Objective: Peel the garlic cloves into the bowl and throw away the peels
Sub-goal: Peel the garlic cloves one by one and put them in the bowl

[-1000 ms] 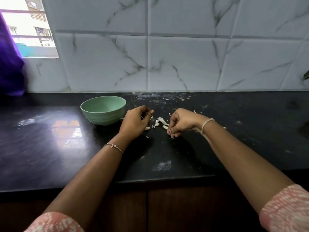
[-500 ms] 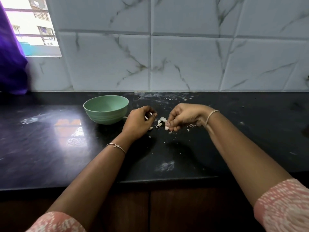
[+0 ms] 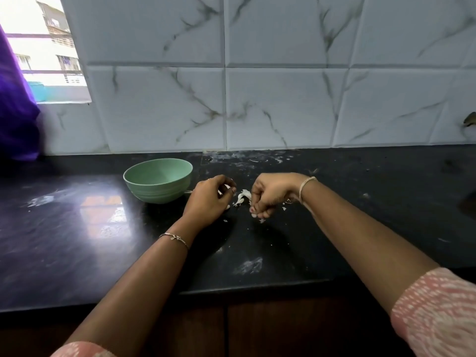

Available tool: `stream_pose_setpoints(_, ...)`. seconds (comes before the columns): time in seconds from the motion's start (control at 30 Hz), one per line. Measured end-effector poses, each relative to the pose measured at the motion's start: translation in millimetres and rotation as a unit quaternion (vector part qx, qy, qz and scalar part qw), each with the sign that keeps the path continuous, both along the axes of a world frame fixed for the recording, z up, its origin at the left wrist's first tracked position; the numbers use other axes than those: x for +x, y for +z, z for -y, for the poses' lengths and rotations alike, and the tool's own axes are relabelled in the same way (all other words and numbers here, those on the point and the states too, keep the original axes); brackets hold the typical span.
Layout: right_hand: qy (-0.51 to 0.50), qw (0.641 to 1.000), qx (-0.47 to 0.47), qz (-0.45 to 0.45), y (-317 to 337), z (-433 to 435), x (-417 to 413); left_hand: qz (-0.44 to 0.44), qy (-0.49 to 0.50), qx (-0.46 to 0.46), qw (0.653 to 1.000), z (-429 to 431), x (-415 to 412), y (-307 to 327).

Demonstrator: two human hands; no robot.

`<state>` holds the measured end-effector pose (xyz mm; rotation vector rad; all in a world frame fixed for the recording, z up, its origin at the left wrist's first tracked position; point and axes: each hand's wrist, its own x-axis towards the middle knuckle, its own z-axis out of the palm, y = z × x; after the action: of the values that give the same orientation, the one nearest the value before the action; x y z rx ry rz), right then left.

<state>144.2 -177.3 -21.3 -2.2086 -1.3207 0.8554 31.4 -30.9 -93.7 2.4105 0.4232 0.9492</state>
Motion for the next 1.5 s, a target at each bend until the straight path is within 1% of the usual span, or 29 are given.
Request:
stream_pose_setpoints(0.07, -0.004, 0.997, 0.053, -0.053, 4.2, 1.2, 0.7, 0.006, -0.002, -0.006, 1.0, -0.2, -0.8, 0.4)
stream_pose_setpoints(0.1, -0.009, 0.996, 0.062, -0.064, 1.2, 1.2, 0.9, 0.006, 0.002, -0.003, 1.0, -0.4, -1.8, 0.5)
stream_pose_setpoints(0.13, -0.011, 0.997, 0.052, -0.051, -4.3, 1.1, 0.0, 0.006, 0.004, 0.003, 1.0, 0.9, -2.5, 1.7)
stream_pose_setpoints(0.2, -0.008, 1.0, -0.002, 0.008, -12.5, 2.2, -1.7, 0.003, -0.001, 0.013, 1.0, 3.2, -3.4, 3.8)
stream_pose_setpoints(0.23, -0.002, 1.0, -0.011, 0.026, -11.7, 3.3, -0.2, 0.004, -0.005, 0.018, 1.0, 3.9, -2.9, 4.3)
stream_pose_setpoints(0.27, -0.002, 1.0, 0.004, 0.022, -10.1, 5.1, 2.4, 0.002, -0.013, 0.022, 1.0, 4.9, -2.5, 4.9)
stream_pose_setpoints(0.33, -0.034, 0.994, 0.094, -0.038, -7.1, 8.9, 10.8, 0.01, -0.031, 0.02, 0.999, 6.3, -0.9, 6.3)
stream_pose_setpoints(0.4, -0.098, 0.97, 0.19, -0.114, -13.0, 10.7, 19.2, 0.019, -0.055, 0.011, 0.998, 9.7, 2.1, 9.9)
stream_pose_setpoints(0.47, -0.157, 0.941, 0.254, -0.161, -24.1, 8.0, 24.9, 0.022, -0.079, -0.002, 0.997, 16.9, 8.9, 16.2)
stream_pose_setpoints(0.57, -0.214, 0.9, 0.311, -0.219, -32.6, 3.7, 31.1, 0.033, -0.099, -0.054, 0.993, 29.6, 29.4, 25.2)
stream_pose_setpoints(0.63, -0.232, 0.882, 0.337, -0.235, -33.5, 3.3, 35.3, 0.056, -0.083, -0.095, 0.99, 36.5, 45.0, 29.7)
stream_pose_setpoints(0.7, -0.249, 0.866, 0.36, -0.241, -35.3, 4.5, 40.0, 0.069, -0.065, -0.126, 0.988, 41.1, 59.1, 31.7)
stream_pose_setpoints(0.77, -0.274, 0.85, 0.385, -0.234, -38.5, 6.5, 43.4, 0.068, -0.066, -0.156, 0.983, 44.0, 69.6, 31.8)
stream_pose_setpoints(0.87, -0.336, 0.818, 0.442, -0.152, -40.4, 9.9, 50.2, 0.076, -0.077, -0.202, 0.973, 46.0, 81.7, 26.9)
stream_pose_setpoints(0.93, -0.347, 0.8, 0.471, -0.133, -38.0, 11.4, 53.8, 0.087, -0.064, -0.206, 0.973, 48.2, 86.5, 22.5)
stream_pose_setpoints(0.97, -0.343, 0.801, 0.47, -0.142, -36.4, 11.9, 54.1, 0.088, -0.057, -0.194, 0.975, 49.3, 88.2, 20.3)
stream_pose_setpoints(1.1, -0.329, 0.834, 0.409, -0.169, -36.6, 13.9, 54.9, 0.078, -0.045, -0.113, 0.989, 53.8, 88.9, 15.6)
stream_pose_setpoints(1.17, -0.324, 0.842, 0.391, -0.181, -38.1, 14.4, 56.7, 0.071, -0.04, -0.091, 0.992, 53.1, 87.9, 15.1)
stream_pose_setpoints(1.3, -0.309, 0.844, 0.376, -0.225, -35.9, 17.9, 57.6, 0.087, -0.026, -0.084, 0.992, 51.6, 87.4, 15.6)
stream_pose_setpoints(1.5, -0.281, 0.854, 0.38, -0.216, -34.9, 17.5, 55.6, 0.078, -0.026, -0.072, 0.994, 47.1, 84.5, 20.6)
